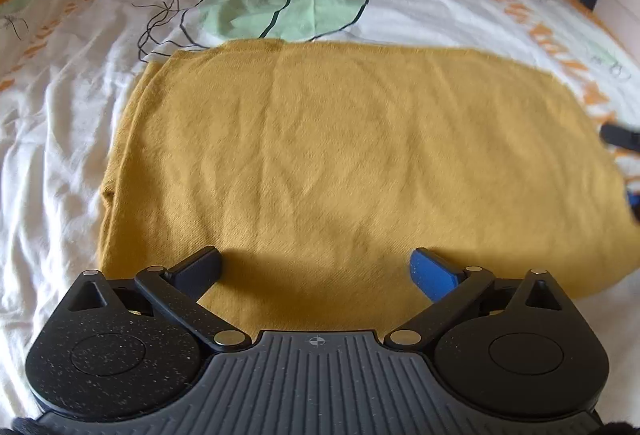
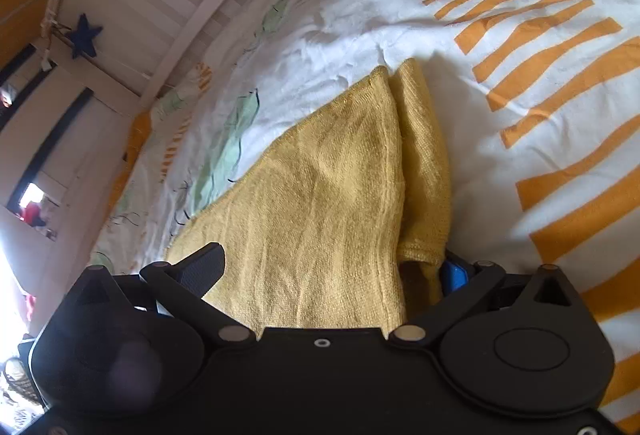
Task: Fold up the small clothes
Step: 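Move the right tool to the sweater's side edge and grasp it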
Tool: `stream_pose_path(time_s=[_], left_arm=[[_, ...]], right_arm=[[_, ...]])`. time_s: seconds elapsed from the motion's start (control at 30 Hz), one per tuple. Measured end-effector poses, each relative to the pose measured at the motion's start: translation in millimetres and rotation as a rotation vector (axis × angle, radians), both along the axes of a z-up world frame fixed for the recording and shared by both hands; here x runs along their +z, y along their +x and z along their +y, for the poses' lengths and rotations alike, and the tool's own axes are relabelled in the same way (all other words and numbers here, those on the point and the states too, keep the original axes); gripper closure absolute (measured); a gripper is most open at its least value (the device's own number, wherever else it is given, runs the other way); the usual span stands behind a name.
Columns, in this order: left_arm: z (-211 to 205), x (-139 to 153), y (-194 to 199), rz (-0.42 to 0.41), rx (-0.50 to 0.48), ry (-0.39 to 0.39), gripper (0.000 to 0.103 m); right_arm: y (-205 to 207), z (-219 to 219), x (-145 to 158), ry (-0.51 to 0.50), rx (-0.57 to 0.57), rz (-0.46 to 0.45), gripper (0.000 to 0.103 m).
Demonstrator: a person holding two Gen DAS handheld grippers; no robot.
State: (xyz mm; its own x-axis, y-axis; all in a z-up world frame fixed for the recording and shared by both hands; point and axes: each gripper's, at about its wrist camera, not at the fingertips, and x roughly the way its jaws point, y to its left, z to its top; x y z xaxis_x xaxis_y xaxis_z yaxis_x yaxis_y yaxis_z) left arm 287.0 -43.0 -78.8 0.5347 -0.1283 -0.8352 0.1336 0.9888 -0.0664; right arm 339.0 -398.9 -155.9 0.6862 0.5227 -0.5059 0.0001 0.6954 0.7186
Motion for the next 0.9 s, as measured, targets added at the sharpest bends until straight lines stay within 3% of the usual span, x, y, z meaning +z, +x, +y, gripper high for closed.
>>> stream_pose_path(time_s=[0.1, 0.27, 0.5, 0.6, 0.67, 0.9], left_arm=[[-7, 13, 17, 0.001, -0.004, -0.054, 0.001], [-28, 29, 62, -0.027, 0.025, -0.057, 0.001], [-49, 16, 111, -0.008, 0.09, 0.004, 0.001], [-54, -3, 119, 0.03, 0.096, 0.055, 0.0], [-55, -10, 116, 0.008, 0.083, 0.07, 0.0], [-53, 1, 110, 0.009, 0.072, 0.072, 0.001]], right_arm=[[-1, -2, -1, 0.02, 0.001, -0.001, 0.0], [4, -1, 2, 0.011, 0.002, 0.023, 0.0], [11, -4, 1, 0.024, 0.018, 0.049, 0.0], [13, -6, 0, 0.044, 0.016, 0.057, 0.0], [14, -7, 0, 0.048, 0.018, 0.061, 0.0], [15, -7, 0, 0.044, 0.02, 0.062, 0.0]])
